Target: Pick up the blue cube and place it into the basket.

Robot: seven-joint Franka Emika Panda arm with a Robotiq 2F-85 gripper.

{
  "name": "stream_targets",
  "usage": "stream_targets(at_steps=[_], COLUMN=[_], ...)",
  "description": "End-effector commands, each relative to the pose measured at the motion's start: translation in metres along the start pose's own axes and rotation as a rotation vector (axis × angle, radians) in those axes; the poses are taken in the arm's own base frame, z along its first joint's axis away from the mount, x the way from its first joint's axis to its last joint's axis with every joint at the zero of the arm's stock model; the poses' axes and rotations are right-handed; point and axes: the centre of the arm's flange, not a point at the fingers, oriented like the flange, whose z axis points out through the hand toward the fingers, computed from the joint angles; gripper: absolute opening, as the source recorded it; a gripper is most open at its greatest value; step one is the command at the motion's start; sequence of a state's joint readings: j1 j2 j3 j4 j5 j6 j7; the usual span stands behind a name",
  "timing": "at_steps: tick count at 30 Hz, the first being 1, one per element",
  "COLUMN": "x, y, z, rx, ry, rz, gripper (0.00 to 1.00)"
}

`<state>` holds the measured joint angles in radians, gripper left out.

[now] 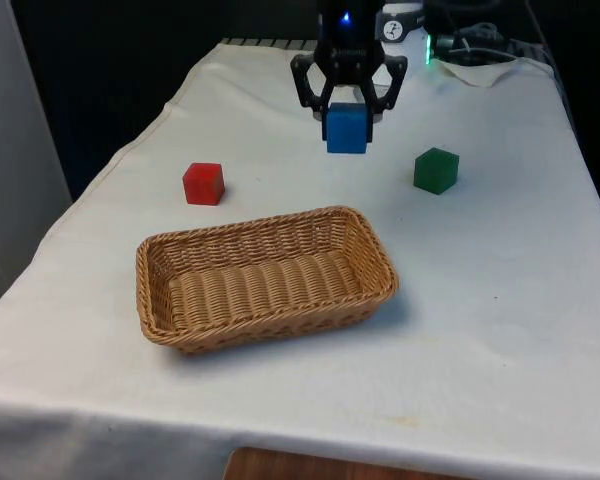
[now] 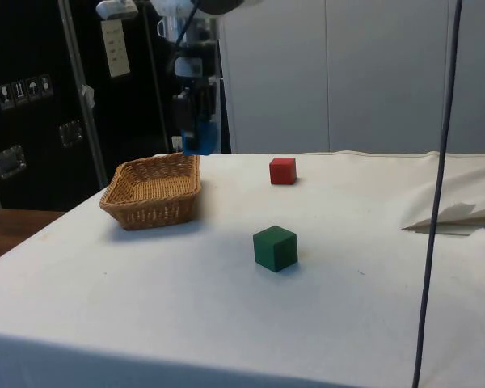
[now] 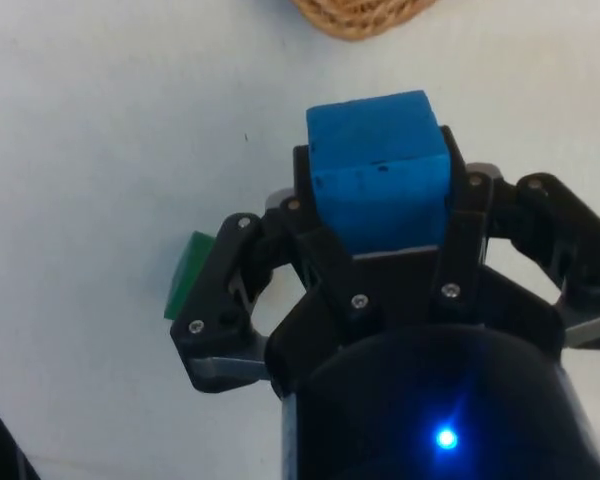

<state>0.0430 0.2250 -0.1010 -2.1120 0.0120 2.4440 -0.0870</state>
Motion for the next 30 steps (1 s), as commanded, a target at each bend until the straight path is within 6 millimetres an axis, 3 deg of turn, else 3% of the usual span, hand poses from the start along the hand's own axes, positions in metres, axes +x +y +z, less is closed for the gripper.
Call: stream_targets(at_steps=[1, 17, 30], x=[0.006, 0.051, 0.086], y=[-0.001, -0.003, 0.012], z=[0.000, 0.005, 0.021], rx=[-0.010, -0.015, -0.018], ry=[-0.006, 0.020, 0.043], rz=[0.006, 0.016, 0.026], gripper=[0.00, 0.00, 0.00])
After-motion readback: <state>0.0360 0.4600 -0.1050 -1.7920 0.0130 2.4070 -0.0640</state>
